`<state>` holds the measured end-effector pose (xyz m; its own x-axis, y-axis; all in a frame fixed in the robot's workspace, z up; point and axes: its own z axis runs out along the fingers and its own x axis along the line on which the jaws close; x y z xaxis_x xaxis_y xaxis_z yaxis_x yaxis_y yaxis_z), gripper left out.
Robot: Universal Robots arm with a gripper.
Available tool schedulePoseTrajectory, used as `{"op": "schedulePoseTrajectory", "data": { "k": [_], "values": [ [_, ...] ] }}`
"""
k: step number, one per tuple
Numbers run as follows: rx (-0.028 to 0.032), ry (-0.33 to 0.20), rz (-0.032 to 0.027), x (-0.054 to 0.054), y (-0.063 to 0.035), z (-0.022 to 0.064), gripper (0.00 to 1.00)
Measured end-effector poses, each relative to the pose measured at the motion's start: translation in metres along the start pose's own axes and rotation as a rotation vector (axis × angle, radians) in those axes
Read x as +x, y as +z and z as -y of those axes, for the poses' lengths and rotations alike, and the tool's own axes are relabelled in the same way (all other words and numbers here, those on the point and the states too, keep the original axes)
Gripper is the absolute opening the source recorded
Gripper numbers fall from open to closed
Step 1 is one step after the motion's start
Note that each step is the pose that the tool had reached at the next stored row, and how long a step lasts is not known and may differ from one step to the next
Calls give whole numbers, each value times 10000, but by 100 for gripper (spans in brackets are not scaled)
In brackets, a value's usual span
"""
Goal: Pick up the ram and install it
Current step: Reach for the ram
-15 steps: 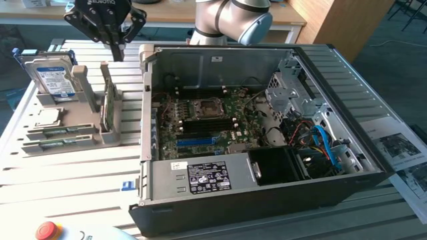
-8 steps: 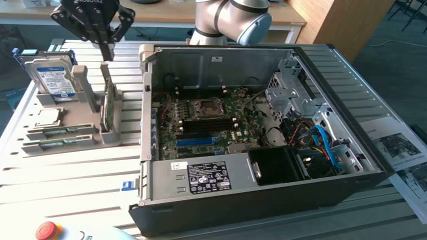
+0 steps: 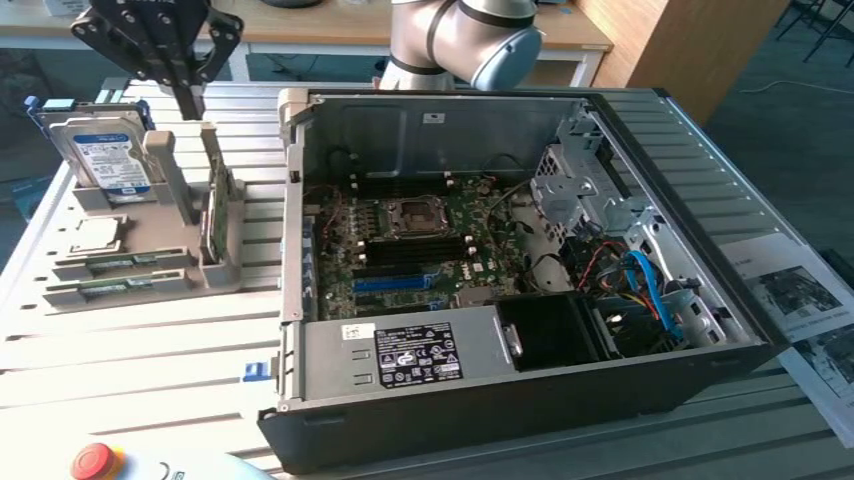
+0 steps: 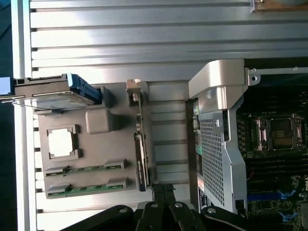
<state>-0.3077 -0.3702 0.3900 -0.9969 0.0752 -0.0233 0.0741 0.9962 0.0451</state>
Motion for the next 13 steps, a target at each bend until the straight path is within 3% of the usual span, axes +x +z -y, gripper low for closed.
{"op": "schedulePoseTrajectory", "data": {
  "k": [13],
  "values": [
    [0, 1, 0, 363, -1, -27, 10]
  ]
}}
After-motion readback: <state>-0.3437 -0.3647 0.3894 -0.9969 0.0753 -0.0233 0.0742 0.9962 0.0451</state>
